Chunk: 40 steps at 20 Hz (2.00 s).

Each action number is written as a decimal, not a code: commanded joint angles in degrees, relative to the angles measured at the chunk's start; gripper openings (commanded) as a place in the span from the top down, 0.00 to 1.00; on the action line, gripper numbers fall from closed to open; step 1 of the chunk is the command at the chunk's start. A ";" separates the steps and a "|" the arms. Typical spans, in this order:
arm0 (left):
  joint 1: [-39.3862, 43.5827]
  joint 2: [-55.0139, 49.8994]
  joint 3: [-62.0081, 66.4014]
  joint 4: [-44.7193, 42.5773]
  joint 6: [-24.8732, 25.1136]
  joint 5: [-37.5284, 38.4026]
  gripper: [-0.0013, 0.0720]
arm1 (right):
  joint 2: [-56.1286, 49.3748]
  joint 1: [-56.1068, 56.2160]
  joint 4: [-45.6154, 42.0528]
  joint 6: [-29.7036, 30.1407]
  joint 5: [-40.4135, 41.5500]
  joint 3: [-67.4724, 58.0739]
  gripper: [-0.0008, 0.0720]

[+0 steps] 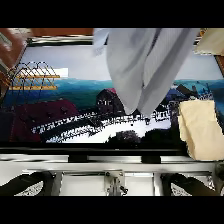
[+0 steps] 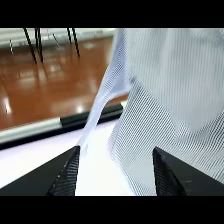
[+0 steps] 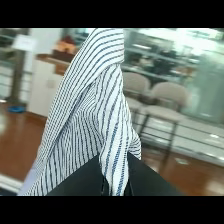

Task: Fold the shirts.

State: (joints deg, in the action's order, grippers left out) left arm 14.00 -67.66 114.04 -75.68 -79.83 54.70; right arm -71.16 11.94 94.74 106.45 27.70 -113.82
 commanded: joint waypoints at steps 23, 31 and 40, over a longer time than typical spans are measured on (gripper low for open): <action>-0.04 -0.07 -6.05 0.04 -3.06 3.02 0.26 | 5.38 -45.27 -27.87 -20.90 5.57 -0.02 0.89; -0.04 -0.07 -6.05 0.04 -3.45 2.99 0.26 | 5.38 -52.43 -27.82 -22.45 4.52 -0.02 0.89; -0.04 -0.09 -6.05 0.02 -3.43 2.97 0.26 | 5.38 -54.10 -29.31 -22.43 9.62 -0.02 0.89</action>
State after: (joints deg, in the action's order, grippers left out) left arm 14.00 -67.70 107.98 -75.61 -83.29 57.69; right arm -65.80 -41.89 66.15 84.05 36.03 -113.84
